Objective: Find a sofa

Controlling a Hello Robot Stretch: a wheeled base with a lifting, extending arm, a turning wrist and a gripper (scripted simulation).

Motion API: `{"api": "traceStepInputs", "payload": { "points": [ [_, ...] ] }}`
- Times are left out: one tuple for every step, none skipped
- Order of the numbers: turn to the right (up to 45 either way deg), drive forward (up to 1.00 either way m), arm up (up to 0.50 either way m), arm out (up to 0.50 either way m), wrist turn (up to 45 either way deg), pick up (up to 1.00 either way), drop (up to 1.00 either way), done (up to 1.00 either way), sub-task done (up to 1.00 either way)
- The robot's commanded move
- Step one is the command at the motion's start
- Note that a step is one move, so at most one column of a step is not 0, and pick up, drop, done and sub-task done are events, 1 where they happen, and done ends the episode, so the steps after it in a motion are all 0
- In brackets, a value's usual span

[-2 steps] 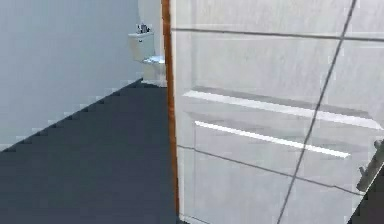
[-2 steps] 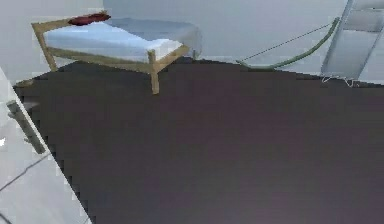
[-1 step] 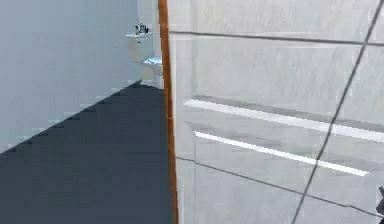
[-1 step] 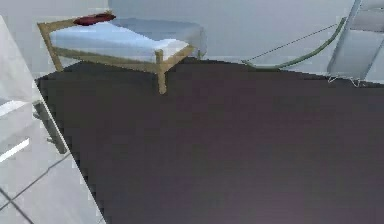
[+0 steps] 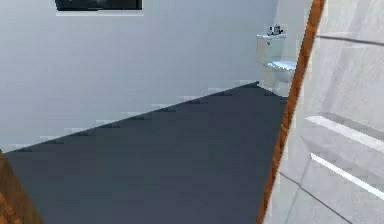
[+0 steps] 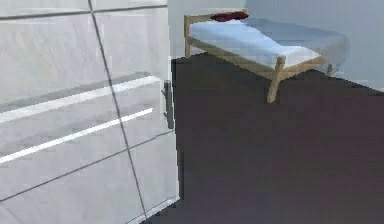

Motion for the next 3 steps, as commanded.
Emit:
{"api": "traceStepInputs", "payload": {
  "points": [
    [0.0, 0.85, 0.0, 0.0, 0.0, 0.0, 0.0, 0.0, 0.0],
    [-45.0, 0.0, 0.0, 0.0, 0.0, 0.0, 0.0, 0.0, 0.0],
    [-45.0, 0.0, 0.0, 0.0, 0.0, 0.0, 0.0, 0.0, 0.0]
  ]
}}
